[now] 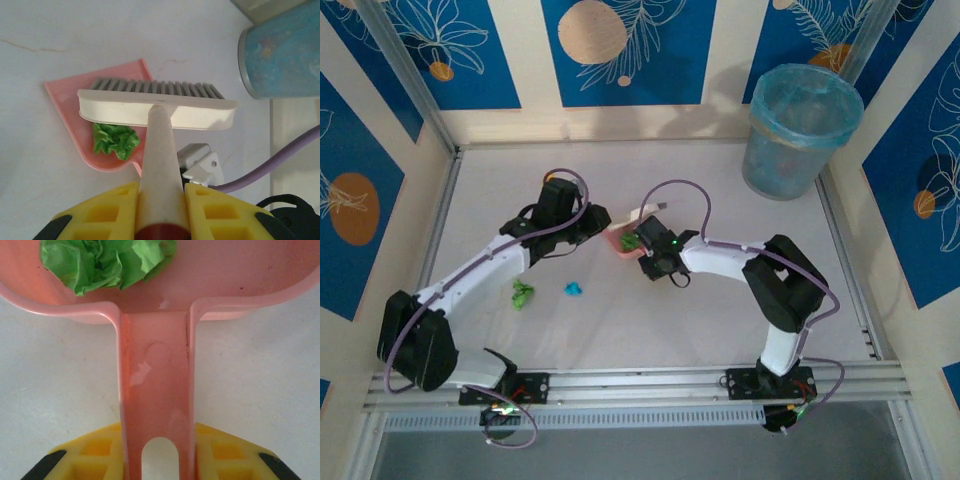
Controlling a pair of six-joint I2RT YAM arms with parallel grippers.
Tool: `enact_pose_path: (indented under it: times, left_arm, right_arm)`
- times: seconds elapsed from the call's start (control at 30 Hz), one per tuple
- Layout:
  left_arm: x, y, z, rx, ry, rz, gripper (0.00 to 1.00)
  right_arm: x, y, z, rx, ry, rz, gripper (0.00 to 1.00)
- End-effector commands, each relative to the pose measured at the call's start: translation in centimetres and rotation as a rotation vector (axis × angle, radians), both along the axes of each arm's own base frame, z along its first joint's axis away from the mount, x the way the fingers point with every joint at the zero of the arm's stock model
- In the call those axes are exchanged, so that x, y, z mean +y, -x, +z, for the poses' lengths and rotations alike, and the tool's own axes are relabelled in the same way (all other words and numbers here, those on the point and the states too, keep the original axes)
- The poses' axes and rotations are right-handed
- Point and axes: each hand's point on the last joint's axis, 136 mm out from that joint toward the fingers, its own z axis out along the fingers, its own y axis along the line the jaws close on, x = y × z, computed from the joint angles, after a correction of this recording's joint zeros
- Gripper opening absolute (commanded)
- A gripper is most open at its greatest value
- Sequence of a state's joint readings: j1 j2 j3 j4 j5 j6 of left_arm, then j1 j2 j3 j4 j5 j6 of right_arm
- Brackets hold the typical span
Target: Sweep away the paper scraps from the table
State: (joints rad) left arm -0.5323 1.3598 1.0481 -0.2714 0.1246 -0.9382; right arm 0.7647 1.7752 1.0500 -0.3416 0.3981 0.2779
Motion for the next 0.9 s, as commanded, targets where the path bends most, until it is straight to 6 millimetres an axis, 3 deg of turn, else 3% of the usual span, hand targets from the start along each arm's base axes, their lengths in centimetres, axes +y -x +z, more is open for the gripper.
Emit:
enact_pose_path:
  times: [0.0, 0.23, 0.4, 0.63, 0.8, 0.87]
  left_arm:
    - [2.5, -0.3, 3.3, -0.129, -0.017, 0.118, 0.0]
    - [8.6, 2.5, 5.5, -0.284, -0.097, 0.304, 0.0]
    - [9.2, 5.0, 5.2, -0.384, -0.098, 0.294, 0.0]
    - [9.8, 9.0, 1.8, -0.49, -0.212, 0.199, 0.0]
    - [10.8, 9.9, 0.7, -0.59, -0.273, 0.165, 0.0]
    - [10.4, 10.0, 0.5, -0.619, -0.253, 0.141, 0.0]
  right_arm:
    - [-0.6, -0.2, 1.3, -0.045, -0.029, -0.029, 0.0]
    - [-0.5, -0.1, 2.3, -0.077, -0.076, -0.035, 0.0]
    - [-1.2, -0.1, 3.0, -0.105, -0.096, -0.055, 0.0]
    - [-4.4, -0.9, 5.0, -0.156, -0.19, -0.182, 0.0]
    - [-6.9, -1.3, 6.1, -0.183, -0.255, -0.292, 0.0]
    - [-7.5, -1.2, 7.0, -0.211, -0.256, -0.315, 0.0]
